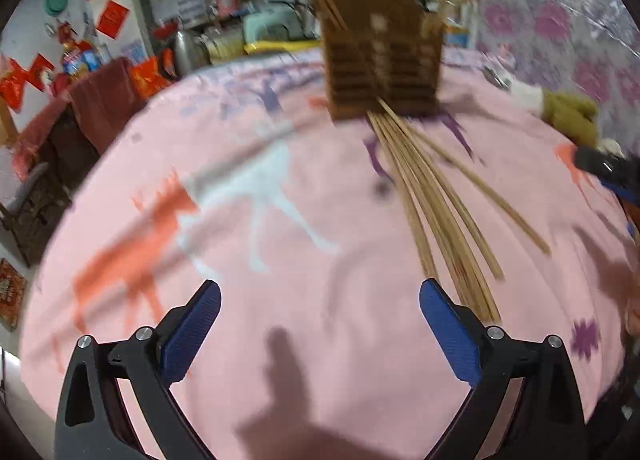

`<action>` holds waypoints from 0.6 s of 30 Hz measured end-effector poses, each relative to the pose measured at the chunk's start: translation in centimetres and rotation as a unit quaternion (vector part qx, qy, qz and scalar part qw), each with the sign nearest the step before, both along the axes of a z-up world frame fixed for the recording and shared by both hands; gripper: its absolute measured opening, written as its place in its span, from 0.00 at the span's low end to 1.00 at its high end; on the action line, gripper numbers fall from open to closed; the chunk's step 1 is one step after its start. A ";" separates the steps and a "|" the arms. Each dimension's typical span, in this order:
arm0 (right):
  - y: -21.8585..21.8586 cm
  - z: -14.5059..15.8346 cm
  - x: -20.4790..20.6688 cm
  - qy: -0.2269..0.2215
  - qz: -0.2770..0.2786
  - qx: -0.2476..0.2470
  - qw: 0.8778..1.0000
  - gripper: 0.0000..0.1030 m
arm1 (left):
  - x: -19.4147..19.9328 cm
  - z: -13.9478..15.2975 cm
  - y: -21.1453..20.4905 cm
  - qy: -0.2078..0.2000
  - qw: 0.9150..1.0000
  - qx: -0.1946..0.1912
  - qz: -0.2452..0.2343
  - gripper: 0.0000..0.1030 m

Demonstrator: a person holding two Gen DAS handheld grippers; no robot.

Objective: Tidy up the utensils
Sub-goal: 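Withdraw both tools from the holder toward the pile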

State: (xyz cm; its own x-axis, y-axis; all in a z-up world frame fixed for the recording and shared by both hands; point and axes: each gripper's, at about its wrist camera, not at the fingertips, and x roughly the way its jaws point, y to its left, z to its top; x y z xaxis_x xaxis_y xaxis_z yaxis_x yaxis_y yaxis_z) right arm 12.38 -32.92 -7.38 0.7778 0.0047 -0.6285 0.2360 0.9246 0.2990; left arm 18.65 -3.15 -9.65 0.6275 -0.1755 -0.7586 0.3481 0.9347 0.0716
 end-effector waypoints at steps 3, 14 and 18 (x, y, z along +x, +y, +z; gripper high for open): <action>0.7 -0.2 -0.2 -0.005 0.006 -0.018 1.000 0.94 | -0.8 -1.0 -0.4 0.011 1.000 -0.007 -0.020 0.95; 1.0 -0.8 0.0 0.005 0.011 -0.024 1.000 0.94 | 2.1 -2.0 -1.2 0.043 0.999 0.022 -0.003 0.96; 1.2 -0.8 -0.1 0.003 0.019 -0.022 1.000 0.94 | 5.1 -2.0 3.1 0.082 0.993 -0.031 0.072 0.95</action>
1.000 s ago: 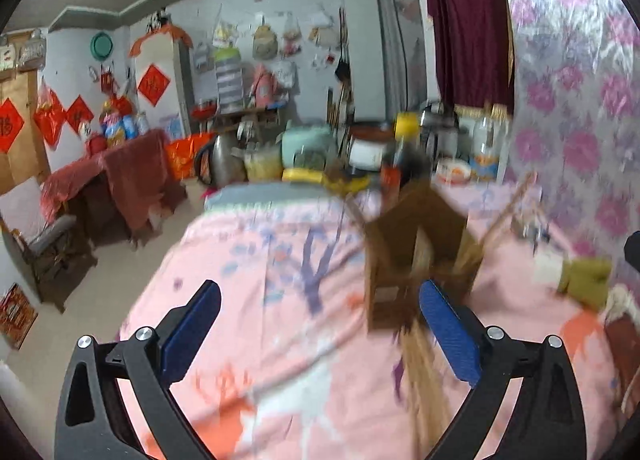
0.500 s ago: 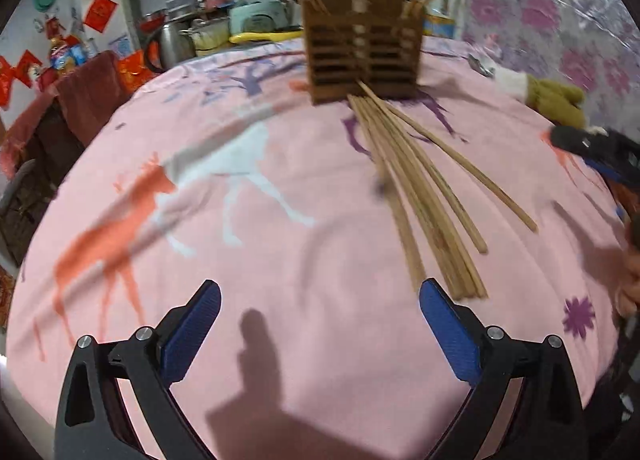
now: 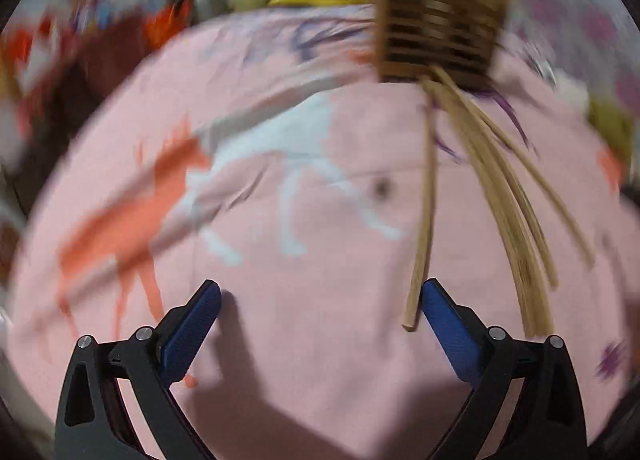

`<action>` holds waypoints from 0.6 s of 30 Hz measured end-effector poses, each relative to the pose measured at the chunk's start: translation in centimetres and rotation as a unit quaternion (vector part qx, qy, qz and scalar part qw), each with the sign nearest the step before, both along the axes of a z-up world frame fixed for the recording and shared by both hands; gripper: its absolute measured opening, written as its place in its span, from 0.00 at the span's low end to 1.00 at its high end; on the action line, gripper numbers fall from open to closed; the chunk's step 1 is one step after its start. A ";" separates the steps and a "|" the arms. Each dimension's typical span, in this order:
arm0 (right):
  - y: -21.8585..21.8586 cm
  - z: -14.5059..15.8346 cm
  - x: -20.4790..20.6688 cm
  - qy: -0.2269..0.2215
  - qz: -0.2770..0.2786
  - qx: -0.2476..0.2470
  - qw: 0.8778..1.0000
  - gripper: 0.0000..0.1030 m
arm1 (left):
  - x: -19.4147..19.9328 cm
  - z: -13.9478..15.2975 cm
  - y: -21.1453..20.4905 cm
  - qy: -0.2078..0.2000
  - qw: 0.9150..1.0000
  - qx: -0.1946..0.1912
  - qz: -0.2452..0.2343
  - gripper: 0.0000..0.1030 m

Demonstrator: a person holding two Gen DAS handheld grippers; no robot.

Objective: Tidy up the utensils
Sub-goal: 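Withdraw both tools from the holder toward the pile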

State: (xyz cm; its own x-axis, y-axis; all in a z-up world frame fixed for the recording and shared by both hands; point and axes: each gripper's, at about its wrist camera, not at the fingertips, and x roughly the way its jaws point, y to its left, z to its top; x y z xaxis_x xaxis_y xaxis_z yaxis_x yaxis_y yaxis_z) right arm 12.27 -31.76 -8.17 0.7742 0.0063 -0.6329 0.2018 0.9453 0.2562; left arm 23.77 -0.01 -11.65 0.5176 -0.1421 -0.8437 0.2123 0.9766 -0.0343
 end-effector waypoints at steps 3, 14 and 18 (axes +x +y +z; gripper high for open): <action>1.1 -0.1 -0.3 -0.002 0.021 -0.015 1.000 0.94 | -0.3 0.0 0.5 -0.012 1.000 -0.007 0.008 0.95; 5.5 -0.1 -1.4 -0.015 0.087 -0.122 0.989 0.88 | -1.1 -0.5 -0.8 -0.022 0.999 0.022 -0.014 0.95; 5.8 -0.5 -1.1 0.000 0.114 -0.116 0.987 0.70 | -1.1 -0.5 -0.8 -0.023 0.999 0.022 -0.014 0.95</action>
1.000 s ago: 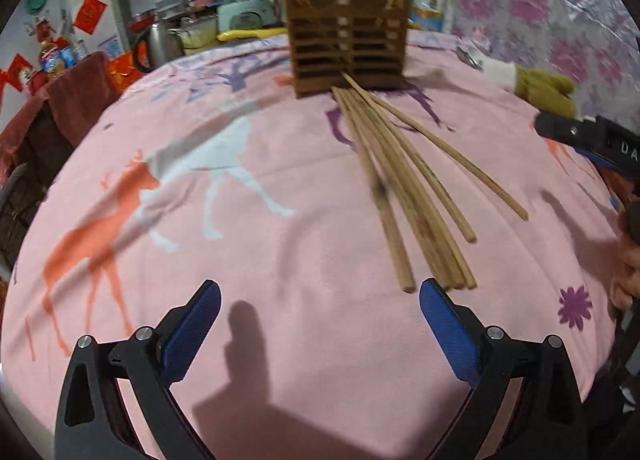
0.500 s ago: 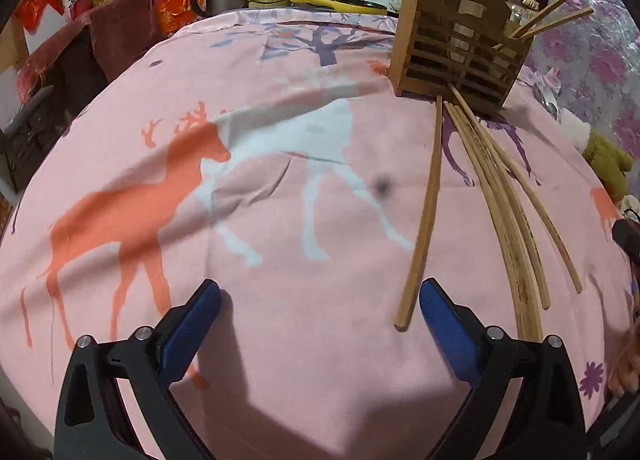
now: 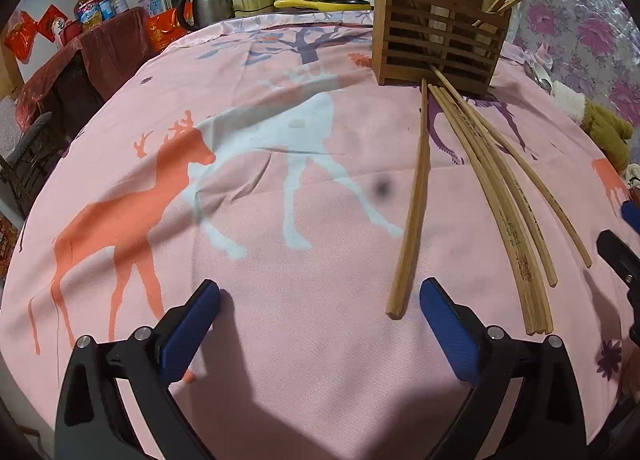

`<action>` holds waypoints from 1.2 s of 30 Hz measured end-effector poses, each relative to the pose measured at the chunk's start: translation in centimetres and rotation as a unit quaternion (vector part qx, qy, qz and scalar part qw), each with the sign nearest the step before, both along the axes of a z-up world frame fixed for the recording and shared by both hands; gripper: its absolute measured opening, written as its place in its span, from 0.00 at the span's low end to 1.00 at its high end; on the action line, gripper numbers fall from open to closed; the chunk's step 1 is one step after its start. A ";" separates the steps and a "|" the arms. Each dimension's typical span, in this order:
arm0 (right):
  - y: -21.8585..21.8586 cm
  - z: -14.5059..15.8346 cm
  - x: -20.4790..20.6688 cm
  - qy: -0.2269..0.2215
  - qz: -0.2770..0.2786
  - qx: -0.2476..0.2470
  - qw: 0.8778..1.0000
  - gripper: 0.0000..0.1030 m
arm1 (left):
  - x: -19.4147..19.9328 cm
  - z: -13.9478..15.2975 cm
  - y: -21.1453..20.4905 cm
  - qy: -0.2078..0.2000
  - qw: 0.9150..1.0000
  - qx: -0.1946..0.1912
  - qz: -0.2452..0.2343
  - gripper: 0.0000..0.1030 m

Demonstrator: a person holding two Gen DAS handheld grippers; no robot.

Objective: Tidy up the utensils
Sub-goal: 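Withdraw both tools from the holder toward the pile, then close the left tool on a chopstick while the right tool grasps another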

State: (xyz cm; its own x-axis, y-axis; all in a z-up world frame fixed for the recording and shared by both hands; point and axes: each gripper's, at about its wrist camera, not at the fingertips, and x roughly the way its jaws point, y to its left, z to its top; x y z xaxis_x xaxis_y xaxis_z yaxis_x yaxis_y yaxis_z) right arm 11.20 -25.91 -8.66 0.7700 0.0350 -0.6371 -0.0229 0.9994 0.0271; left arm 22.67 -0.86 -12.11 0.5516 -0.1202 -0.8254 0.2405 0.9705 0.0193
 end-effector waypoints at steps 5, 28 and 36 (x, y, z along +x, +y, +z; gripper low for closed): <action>0.3 -0.4 0.3 0.020 0.029 0.013 0.999 0.44 | 0.0 0.0 0.0 0.000 1.000 0.000 0.000 0.95; -0.6 -2.2 1.3 0.109 0.045 0.069 0.991 0.07 | -0.9 0.4 -1.8 -0.010 0.998 -0.011 -0.061 0.70; -0.5 -2.3 1.2 0.107 0.045 0.066 0.991 0.07 | -1.6 0.7 -3.0 -0.021 0.996 -0.030 -0.086 0.24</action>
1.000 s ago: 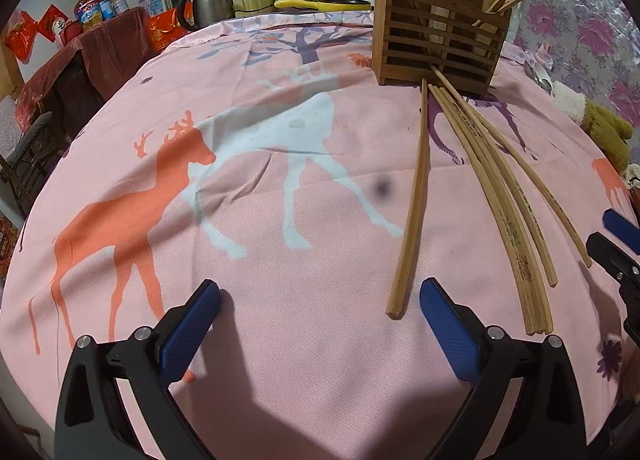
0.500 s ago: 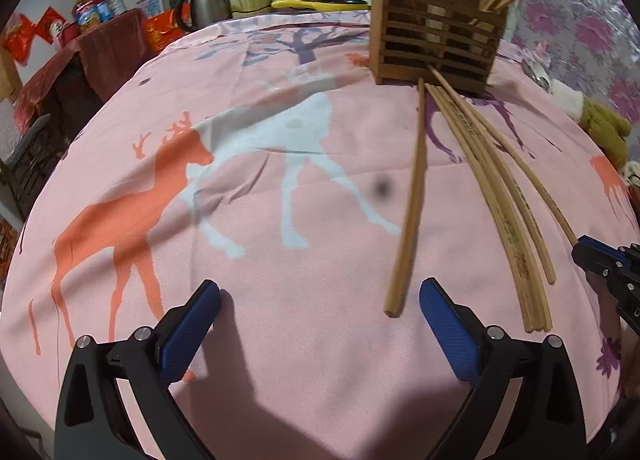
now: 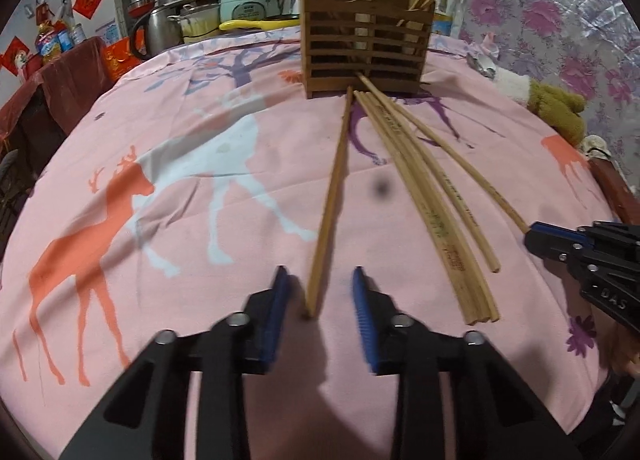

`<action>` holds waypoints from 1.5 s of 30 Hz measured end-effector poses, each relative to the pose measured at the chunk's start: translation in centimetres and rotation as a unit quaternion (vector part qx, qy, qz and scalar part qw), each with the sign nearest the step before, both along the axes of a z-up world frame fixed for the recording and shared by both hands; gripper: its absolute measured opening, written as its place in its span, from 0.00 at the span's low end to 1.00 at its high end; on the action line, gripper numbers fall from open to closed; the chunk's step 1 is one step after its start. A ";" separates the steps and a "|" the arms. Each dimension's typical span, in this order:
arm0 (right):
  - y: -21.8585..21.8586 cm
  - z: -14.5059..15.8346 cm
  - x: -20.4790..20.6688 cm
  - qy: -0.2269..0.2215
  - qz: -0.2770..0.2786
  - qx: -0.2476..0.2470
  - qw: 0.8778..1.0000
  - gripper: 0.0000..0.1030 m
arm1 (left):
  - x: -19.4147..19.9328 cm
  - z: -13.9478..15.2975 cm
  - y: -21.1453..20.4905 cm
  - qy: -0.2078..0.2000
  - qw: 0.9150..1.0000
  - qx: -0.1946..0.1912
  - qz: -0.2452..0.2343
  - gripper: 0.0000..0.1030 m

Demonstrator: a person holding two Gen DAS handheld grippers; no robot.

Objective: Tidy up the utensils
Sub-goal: 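Close the left tool on a chopstick while the right tool grasps another, then lift both chopsticks over the wooden holder and open both tools to drop them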

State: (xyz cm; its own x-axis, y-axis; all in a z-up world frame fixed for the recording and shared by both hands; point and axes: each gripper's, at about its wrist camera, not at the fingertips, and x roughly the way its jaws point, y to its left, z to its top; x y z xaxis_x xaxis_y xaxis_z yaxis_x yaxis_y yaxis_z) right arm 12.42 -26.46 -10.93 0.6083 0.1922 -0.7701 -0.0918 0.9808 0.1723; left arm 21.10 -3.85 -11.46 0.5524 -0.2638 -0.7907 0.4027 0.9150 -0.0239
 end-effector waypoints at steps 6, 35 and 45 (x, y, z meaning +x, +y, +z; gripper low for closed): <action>0.0 0.2 -0.2 -0.009 -0.002 -0.004 1.000 0.05 | 0.1 0.1 0.7 0.019 0.999 -0.043 0.014 0.07; -3.4 13.8 -3.8 -0.211 -0.052 0.053 0.975 0.05 | -2.6 13.7 0.4 -0.121 0.991 -0.052 0.002 0.06; -3.7 16.7 -2.6 -0.241 -0.052 0.055 0.968 0.05 | -0.1 18.0 -0.6 -0.127 0.988 -0.082 -0.016 0.06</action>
